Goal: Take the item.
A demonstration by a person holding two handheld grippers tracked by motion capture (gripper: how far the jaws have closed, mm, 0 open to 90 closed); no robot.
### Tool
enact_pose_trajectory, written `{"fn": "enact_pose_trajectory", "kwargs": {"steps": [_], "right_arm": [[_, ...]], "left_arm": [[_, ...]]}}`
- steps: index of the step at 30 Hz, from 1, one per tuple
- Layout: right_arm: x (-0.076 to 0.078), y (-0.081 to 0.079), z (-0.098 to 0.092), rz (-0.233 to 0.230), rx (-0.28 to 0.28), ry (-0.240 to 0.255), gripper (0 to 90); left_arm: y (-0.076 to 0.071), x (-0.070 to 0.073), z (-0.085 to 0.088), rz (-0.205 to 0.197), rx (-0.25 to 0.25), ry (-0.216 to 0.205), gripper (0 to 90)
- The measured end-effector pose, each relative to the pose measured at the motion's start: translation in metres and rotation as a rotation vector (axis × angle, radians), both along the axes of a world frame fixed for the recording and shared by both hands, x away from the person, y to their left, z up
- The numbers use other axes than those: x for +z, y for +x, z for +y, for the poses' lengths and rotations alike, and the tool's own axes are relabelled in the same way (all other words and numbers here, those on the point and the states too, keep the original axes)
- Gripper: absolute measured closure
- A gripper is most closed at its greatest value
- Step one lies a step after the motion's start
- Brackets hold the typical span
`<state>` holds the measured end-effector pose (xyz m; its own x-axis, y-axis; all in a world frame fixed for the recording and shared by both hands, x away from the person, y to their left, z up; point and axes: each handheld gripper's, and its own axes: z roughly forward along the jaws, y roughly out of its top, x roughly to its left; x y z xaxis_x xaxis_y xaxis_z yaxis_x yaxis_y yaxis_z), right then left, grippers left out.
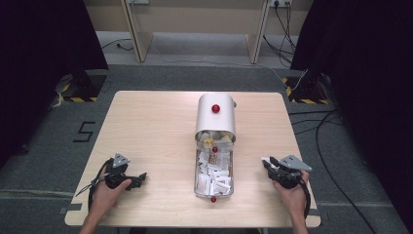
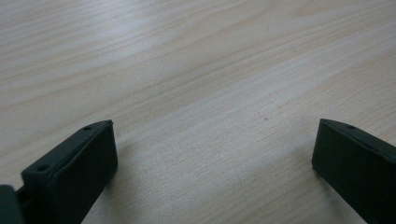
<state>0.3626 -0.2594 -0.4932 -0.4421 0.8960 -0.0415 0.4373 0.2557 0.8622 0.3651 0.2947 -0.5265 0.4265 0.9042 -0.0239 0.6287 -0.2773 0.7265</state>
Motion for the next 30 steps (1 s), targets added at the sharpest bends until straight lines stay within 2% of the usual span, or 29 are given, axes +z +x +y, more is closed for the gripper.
{"fn": "enact_pose_trajectory", "kwargs": {"steps": [5, 6, 7, 8, 14, 24, 30], "right_arm": [[0.003, -0.001, 0.003, 0.000, 0.002, 0.006, 59.8], [0.004, -0.002, 0.005, 0.004, 0.005, 0.011, 54.2], [0.004, -0.002, 0.005, 0.004, 0.005, 0.011, 54.2], [0.005, -0.004, 0.007, 0.016, 0.014, 0.014, 48.8], [0.009, -0.008, 0.014, 0.022, 0.013, 0.012, 38.5], [0.011, -0.018, 0.016, 0.038, 0.018, 0.016, 34.4], [0.010, -0.029, 0.020, 0.051, 0.037, 0.011, 32.6]], "left_arm": [[0.000, 0.000, 0.000, 0.000, 0.000, 0.000, 0.0], [0.000, 0.000, 0.000, 0.000, 0.000, 0.000, 0.0], [0.000, 0.000, 0.000, 0.000, 0.000, 0.000, 0.0], [0.000, 0.000, 0.000, 0.000, 0.000, 0.000, 0.0], [0.000, 0.000, 0.000, 0.000, 0.000, 0.000, 0.0], [0.000, 0.000, 0.000, 0.000, 0.000, 0.000, 0.0], [0.000, 0.000, 0.000, 0.000, 0.001, 0.000, 0.0]]}}
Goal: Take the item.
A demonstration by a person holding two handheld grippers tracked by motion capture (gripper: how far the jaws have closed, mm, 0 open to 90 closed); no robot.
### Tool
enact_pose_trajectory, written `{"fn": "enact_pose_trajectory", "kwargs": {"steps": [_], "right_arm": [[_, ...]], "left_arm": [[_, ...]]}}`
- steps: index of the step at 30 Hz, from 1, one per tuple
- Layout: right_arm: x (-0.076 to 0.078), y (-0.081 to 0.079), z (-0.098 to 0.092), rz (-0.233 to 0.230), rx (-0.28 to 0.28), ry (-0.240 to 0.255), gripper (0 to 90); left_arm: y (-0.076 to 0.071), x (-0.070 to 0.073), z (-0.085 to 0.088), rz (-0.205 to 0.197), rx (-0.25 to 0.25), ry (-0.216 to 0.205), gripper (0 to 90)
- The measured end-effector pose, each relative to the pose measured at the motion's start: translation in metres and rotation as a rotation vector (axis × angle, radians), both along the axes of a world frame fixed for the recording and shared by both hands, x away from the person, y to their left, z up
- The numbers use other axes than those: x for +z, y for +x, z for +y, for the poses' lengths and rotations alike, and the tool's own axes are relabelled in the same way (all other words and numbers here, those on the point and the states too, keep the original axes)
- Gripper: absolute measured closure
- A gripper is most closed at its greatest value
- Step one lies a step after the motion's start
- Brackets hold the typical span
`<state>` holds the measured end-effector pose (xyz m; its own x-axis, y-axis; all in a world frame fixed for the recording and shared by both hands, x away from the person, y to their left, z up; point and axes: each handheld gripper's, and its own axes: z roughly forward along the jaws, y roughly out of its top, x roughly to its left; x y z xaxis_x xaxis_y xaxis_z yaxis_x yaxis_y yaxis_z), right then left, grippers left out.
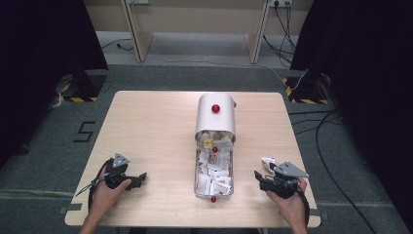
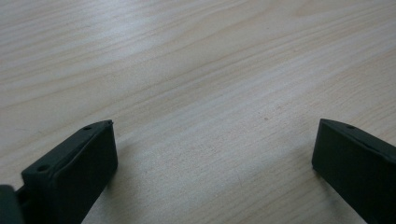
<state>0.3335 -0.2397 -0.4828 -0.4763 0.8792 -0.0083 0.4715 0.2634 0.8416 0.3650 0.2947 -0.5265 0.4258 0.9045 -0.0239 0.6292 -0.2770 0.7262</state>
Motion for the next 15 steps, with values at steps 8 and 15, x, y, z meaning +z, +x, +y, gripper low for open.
{"fn": "enact_pose_trajectory", "kwargs": {"steps": [8, 15], "right_arm": [[-0.001, -0.008, 0.004, 0.007, 0.013, -0.017, 31.8], [-0.002, -0.017, 0.004, 0.009, 0.010, -0.008, 31.9]], "left_arm": [[0.000, 0.000, 0.000, 0.000, 0.000, 0.000, 0.0], [0.000, 0.000, 0.000, -0.001, 0.000, 0.000, 0.0]]}}
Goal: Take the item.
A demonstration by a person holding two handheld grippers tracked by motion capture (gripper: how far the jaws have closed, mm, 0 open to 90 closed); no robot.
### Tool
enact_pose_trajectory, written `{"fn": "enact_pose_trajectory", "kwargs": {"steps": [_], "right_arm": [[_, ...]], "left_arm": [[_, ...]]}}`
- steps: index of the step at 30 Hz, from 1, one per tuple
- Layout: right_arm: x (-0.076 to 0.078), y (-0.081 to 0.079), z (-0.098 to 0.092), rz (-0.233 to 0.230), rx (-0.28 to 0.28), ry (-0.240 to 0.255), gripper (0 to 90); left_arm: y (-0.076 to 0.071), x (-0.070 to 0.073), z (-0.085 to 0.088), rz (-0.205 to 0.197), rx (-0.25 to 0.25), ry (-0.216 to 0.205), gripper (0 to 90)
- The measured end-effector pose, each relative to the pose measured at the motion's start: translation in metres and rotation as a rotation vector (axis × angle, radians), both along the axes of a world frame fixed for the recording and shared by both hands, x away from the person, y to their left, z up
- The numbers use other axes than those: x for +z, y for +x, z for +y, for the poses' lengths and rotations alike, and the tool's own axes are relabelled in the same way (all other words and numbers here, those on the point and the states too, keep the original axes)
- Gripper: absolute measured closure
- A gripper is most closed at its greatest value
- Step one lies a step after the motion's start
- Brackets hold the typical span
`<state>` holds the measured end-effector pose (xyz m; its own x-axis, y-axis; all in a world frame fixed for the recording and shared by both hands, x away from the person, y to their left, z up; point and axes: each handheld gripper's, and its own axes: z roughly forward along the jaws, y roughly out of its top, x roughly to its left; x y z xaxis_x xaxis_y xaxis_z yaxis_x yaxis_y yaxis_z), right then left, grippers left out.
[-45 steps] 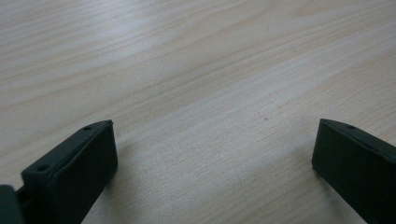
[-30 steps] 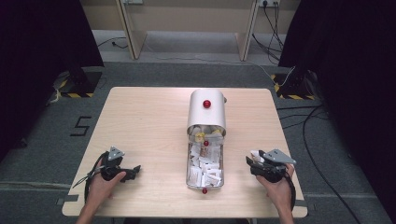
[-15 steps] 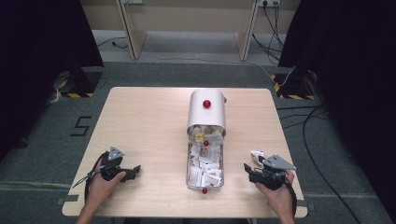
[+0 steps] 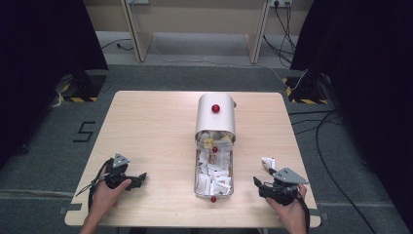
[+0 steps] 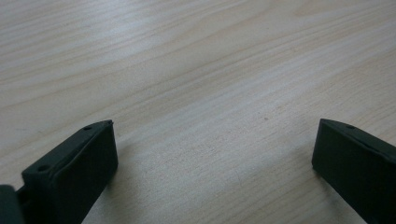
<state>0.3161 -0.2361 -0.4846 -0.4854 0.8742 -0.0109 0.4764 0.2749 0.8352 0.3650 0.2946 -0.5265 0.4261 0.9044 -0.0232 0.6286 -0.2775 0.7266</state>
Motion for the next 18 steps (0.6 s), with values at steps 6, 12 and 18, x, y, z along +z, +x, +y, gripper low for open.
{"fn": "enact_pose_trajectory", "kwargs": {"steps": [6, 12, 18], "right_arm": [[-0.004, -0.007, 0.002, 0.006, 0.006, -0.005, 31.9], [-0.011, -0.014, 0.001, 0.011, 0.011, -0.001, 32.0], [-0.013, -0.022, 0.002, 0.024, 0.027, -0.012, 30.8]], "left_arm": [[0.000, 0.000, 0.000, 0.000, 0.000, 0.000, 0.0], [0.000, 0.000, 0.000, 0.000, 0.000, 0.000, 0.0], [0.000, 0.000, 0.000, 0.000, 0.000, 0.000, 0.0]]}}
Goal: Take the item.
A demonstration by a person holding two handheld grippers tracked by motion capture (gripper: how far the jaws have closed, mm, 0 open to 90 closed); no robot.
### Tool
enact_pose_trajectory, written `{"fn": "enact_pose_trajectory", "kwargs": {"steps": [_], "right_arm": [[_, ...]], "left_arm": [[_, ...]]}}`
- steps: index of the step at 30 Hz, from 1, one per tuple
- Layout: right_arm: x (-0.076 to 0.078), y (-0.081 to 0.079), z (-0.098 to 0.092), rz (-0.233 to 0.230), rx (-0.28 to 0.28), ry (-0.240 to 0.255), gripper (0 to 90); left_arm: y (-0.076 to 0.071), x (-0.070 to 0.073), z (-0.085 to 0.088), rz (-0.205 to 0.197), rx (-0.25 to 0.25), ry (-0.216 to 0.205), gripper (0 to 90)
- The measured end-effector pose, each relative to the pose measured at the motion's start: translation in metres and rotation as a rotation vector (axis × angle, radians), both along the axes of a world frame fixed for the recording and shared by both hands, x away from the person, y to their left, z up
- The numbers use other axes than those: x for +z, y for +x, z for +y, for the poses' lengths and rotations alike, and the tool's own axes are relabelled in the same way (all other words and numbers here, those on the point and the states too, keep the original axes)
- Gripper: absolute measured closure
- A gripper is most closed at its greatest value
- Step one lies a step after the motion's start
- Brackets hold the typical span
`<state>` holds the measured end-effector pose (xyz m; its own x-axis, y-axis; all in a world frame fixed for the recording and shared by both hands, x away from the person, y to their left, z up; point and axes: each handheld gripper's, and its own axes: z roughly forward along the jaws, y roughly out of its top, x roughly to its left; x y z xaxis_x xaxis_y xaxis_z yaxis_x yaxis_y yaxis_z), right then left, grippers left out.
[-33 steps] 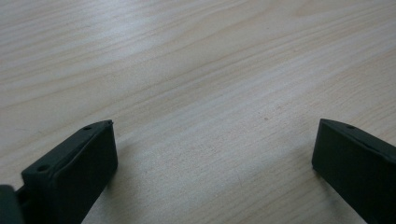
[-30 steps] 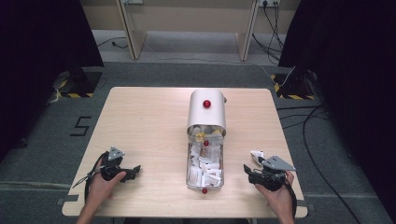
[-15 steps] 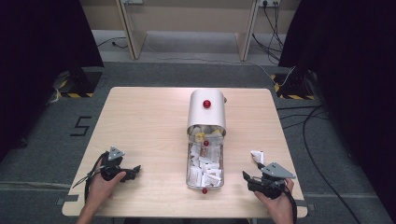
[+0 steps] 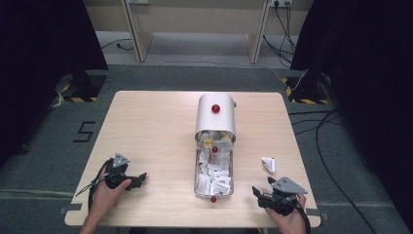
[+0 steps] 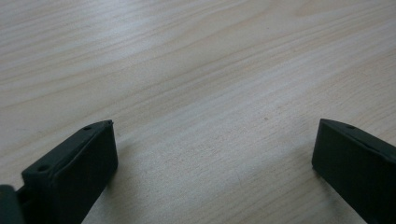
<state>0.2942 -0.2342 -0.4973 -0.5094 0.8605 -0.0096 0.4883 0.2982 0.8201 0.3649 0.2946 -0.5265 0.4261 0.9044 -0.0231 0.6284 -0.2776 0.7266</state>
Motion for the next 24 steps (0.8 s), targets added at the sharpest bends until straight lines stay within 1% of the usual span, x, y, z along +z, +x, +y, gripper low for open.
{"fn": "enact_pose_trajectory", "kwargs": {"steps": [2, 8, 10, 12, 14, 17, 24], "right_arm": [[-0.001, -0.003, 0.000, 0.003, 0.000, -0.008, 30.4], [-0.007, -0.010, -0.002, 0.018, -0.003, -0.009, 29.3], [-0.008, -0.010, -0.002, 0.022, -0.005, -0.007, 29.3], [-0.008, -0.011, -0.002, 0.015, -0.008, -0.019, 29.3], [-0.007, -0.013, -0.002, 0.013, -0.009, -0.020, 29.3], [-0.007, -0.016, -0.002, 0.019, -0.002, -0.024, 28.4], [-0.011, -0.017, -0.002, 0.026, -0.003, -0.027, 26.1]], "left_arm": [[0.000, 0.000, 0.000, 0.000, 0.000, 0.000, 0.0], [0.000, 0.000, 0.000, 0.000, 0.000, 0.000, 0.0], [0.000, 0.000, 0.000, 0.000, 0.000, 0.000, 0.0], [0.000, 0.000, 0.000, 0.000, 0.000, 0.000, 0.0], [0.000, 0.000, 0.000, 0.000, 0.000, 0.000, 0.0], [0.000, 0.000, 0.000, 0.000, 0.000, 0.000, 0.0], [0.000, 0.000, 0.000, 0.000, 0.000, 0.000, 0.0]]}}
